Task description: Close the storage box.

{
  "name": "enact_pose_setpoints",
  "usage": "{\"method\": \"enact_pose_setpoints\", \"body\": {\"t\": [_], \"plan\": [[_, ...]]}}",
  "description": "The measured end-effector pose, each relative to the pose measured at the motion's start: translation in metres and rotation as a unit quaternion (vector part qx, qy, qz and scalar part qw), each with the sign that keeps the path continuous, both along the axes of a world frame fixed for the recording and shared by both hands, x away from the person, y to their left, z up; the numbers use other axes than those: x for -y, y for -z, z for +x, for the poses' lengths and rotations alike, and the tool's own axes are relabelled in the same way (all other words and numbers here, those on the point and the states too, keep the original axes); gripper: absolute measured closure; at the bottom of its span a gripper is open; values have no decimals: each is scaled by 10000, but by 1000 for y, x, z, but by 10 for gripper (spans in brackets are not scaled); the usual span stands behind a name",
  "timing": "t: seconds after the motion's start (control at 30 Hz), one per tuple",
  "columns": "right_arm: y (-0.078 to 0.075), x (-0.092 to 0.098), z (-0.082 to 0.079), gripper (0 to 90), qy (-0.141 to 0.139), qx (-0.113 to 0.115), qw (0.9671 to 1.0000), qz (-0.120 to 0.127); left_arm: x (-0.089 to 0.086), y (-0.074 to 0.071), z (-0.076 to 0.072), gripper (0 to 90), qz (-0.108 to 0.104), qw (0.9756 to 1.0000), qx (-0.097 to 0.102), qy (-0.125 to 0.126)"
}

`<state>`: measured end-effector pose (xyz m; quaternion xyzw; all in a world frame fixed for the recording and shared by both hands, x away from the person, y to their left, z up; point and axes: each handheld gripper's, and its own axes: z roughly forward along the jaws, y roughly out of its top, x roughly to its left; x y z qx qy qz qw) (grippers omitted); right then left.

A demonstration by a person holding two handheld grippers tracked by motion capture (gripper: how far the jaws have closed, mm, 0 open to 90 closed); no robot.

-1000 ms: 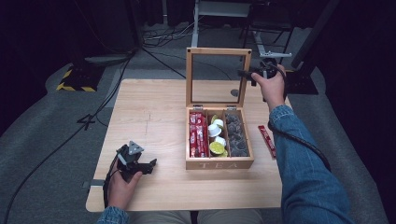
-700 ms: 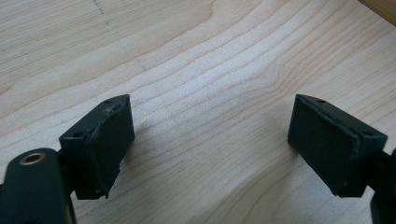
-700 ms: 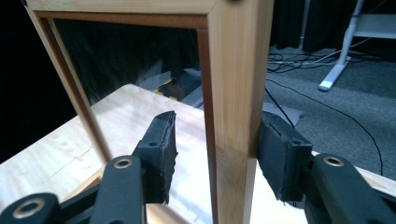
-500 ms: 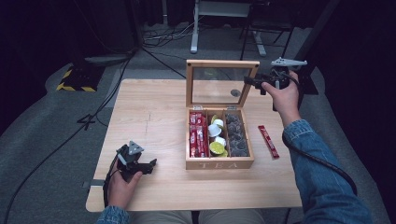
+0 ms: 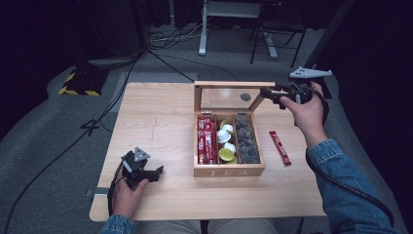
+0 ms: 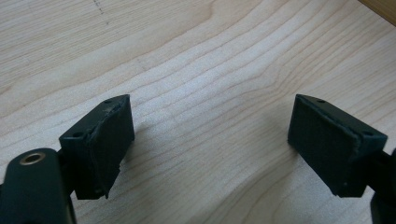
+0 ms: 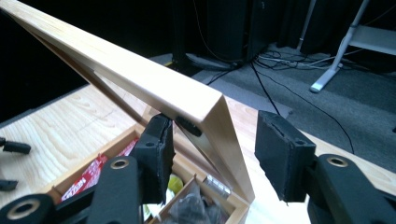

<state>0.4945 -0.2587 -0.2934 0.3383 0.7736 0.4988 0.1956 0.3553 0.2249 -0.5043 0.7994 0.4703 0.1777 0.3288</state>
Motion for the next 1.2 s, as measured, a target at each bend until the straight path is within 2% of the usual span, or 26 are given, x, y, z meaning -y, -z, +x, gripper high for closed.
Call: {"method": "enact_pose_setpoints", "body": {"t": [0.53, 0.7, 1.2], "plan": [[13, -1, -41, 466, -46, -77, 9983, -571, 0, 0, 1, 148, 2, 10000, 7, -6], [20, -1, -54, 466, -87, -192, 9971, -736, 0, 0, 1, 148, -3, 10000, -8, 7], [41, -1, -77, 457, -151, -297, 9947, -977, 0, 0, 1, 148, 0, 10000, -2, 5]]}}
